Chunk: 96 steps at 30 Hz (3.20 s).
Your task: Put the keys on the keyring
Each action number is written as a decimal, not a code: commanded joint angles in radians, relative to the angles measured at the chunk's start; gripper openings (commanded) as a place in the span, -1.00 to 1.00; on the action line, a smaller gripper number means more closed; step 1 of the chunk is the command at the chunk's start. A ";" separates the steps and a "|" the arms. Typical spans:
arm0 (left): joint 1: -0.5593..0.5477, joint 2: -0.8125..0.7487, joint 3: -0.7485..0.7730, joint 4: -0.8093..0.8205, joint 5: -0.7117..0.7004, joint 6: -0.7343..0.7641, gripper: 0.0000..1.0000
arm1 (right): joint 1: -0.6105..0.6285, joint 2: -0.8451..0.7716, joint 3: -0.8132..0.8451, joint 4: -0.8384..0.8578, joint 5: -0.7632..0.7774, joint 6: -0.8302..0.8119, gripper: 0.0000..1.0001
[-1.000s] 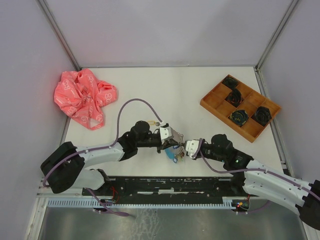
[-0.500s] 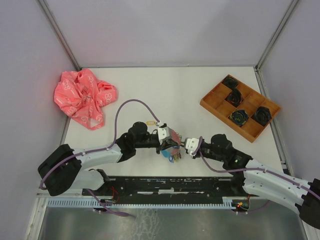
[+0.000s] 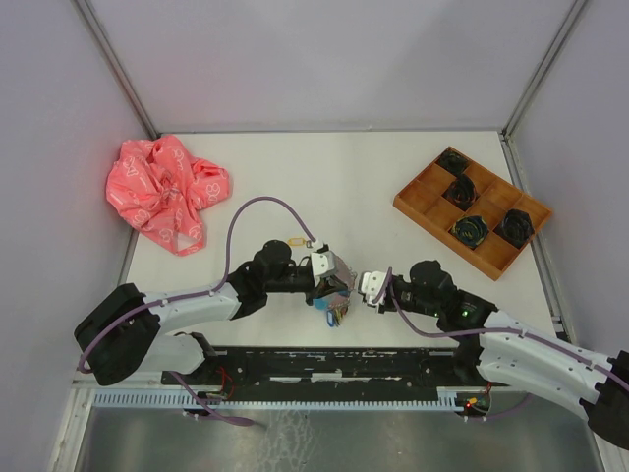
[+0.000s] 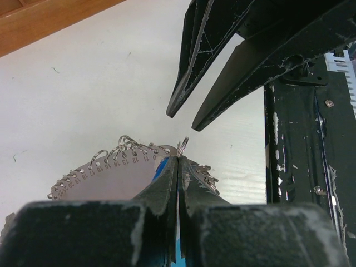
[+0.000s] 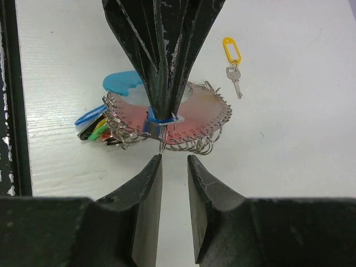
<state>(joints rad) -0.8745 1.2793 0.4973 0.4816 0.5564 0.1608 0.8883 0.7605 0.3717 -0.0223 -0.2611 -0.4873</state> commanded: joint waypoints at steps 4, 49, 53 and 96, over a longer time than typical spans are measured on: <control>-0.001 -0.029 0.039 0.023 0.015 0.000 -0.95 | 0.003 0.049 0.065 0.025 -0.059 0.022 -0.34; 0.048 -0.008 -0.001 -0.108 -0.045 -0.100 -0.95 | -0.003 0.080 -0.098 0.706 -0.023 0.318 -0.99; 0.048 0.024 -0.001 -0.100 -0.064 -0.101 -0.95 | -0.004 0.091 -0.095 0.719 -0.031 0.306 -0.99; 0.135 -0.030 -0.021 0.116 0.259 0.112 -0.30 | -0.052 0.063 -0.022 0.438 -0.224 0.138 -0.99</control>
<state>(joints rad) -0.7471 1.2243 0.4221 0.6048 0.7490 0.2138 0.8421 0.8440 0.2920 0.3679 -0.4522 -0.3393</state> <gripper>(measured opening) 0.372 0.015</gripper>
